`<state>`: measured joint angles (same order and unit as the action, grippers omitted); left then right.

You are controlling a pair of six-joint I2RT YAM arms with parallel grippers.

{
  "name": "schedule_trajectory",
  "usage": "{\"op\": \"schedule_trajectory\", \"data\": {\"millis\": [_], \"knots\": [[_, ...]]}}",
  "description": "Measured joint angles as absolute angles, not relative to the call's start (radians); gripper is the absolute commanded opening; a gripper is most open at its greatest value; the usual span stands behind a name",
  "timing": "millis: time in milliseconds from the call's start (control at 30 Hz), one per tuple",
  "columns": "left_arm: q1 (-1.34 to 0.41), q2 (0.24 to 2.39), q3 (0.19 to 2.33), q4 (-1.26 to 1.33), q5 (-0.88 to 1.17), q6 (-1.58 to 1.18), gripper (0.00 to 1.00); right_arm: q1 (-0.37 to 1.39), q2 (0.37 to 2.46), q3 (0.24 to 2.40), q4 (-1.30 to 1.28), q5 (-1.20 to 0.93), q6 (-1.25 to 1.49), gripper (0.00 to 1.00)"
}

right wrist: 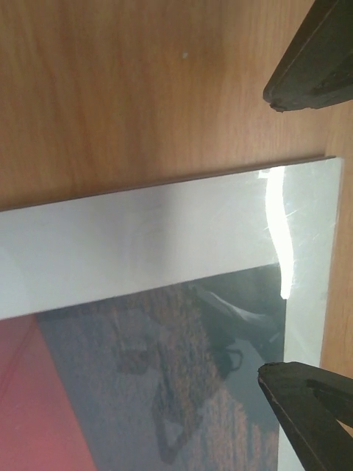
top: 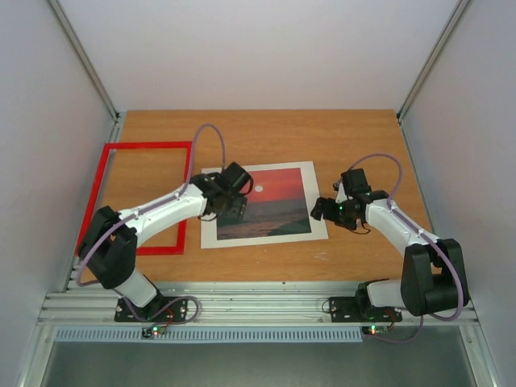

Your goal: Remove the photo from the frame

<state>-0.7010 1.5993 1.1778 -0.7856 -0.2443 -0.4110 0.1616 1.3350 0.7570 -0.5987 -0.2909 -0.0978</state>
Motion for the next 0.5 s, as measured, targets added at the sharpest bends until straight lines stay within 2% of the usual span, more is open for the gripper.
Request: {"op": "schedule_trajectory", "data": {"millis": [133,500], "knots": [[-0.768,1.559,1.083,-0.743,-0.217,-0.458,0.88,0.162,1.334,0.722,-0.599,-0.283,-0.093,0.94],[-0.788,1.549,0.956,-0.613,-0.170,-0.528,0.92,0.162,1.377,0.691,-0.567,-0.339,-0.090,0.95]]}}
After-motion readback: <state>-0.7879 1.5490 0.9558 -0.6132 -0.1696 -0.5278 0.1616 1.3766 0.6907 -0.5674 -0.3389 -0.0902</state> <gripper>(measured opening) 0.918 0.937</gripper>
